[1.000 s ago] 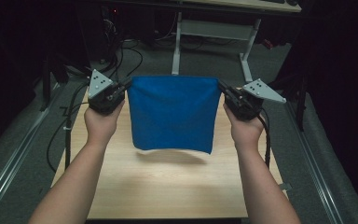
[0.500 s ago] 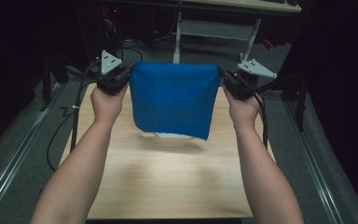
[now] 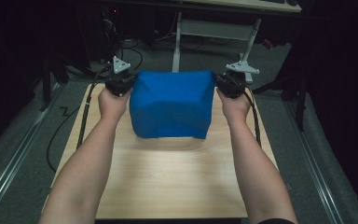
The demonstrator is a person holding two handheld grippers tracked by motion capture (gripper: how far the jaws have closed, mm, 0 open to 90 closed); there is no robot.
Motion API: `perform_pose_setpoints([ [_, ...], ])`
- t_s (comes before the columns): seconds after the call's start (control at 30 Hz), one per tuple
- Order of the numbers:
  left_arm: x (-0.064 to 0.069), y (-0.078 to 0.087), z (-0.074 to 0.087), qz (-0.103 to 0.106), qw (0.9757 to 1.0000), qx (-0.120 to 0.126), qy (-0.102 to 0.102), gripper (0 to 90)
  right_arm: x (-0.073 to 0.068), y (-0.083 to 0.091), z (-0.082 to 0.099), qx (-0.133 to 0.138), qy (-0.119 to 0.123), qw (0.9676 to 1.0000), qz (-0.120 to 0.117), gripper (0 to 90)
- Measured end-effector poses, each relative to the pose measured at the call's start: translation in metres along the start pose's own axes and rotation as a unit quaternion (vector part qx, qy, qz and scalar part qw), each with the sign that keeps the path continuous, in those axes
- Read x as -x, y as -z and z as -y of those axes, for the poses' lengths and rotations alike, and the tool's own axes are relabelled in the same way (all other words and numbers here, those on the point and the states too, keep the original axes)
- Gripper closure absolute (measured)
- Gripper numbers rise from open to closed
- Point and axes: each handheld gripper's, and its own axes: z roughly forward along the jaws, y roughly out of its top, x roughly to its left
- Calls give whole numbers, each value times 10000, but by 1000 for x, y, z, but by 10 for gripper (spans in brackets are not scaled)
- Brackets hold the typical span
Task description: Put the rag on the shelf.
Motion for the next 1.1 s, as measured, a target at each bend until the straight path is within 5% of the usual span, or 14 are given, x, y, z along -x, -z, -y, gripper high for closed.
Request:
perform_pose_setpoints([
  [0.17,3,-10,33,195,9994,-244,133,881,1,-12,31,-356,-63,9993,-56,890],
  [0.33,6,-12,47,285,9987,-389,145,880,0,-15,47,-457,-114,9988,-130,889],
  [0.73,18,-12,92,710,9944,-586,524,880,-9,-14,91,-715,-300,9965,-317,888],
  [1.1,27,-22,108,964,9898,-824,652,880,-20,-14,111,-903,-242,9948,-396,888],
])
